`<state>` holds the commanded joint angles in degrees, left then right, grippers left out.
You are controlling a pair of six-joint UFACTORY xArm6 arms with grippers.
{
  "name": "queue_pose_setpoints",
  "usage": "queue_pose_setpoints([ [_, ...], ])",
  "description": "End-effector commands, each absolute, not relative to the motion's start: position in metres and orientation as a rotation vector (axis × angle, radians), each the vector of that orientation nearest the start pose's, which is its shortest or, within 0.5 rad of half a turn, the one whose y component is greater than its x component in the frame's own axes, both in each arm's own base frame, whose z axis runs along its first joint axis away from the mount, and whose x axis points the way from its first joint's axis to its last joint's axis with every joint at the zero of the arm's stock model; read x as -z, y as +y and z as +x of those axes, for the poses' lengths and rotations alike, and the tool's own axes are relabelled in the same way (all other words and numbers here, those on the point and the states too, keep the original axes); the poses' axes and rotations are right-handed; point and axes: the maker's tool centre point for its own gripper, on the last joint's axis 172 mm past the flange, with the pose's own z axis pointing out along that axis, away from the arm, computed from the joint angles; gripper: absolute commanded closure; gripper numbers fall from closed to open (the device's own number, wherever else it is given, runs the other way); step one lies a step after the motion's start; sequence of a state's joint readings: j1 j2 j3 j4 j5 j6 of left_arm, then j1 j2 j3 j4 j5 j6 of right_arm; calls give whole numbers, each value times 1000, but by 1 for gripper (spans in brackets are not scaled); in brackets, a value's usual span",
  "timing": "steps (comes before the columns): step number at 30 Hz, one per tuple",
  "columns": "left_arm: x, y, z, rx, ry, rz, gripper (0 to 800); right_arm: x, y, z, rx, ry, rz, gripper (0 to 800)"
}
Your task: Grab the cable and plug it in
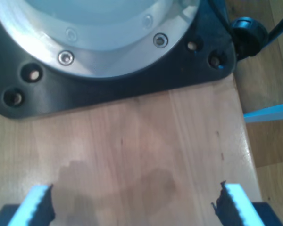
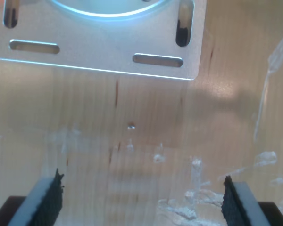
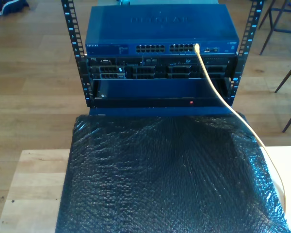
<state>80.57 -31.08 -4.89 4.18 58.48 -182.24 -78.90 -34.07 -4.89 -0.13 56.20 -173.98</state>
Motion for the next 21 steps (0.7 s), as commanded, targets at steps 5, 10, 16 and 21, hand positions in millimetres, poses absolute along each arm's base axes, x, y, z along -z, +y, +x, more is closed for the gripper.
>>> queue_pose_setpoints([
  [5,-29,131,8,362,2653,-2223,0,-35,-152,20,-255,2546,2249,4],
  [10,-29,131,8,362,2653,-2223,0,-34,-151,19,-249,2549,2248,3],
  [16,-29,131,8,362,2653,-2223,0,-29,-154,20,-221,2529,2236,2],
  [21,-29,131,8,362,2653,-2223,0,-28,-157,21,-200,2516,2228,2],
])
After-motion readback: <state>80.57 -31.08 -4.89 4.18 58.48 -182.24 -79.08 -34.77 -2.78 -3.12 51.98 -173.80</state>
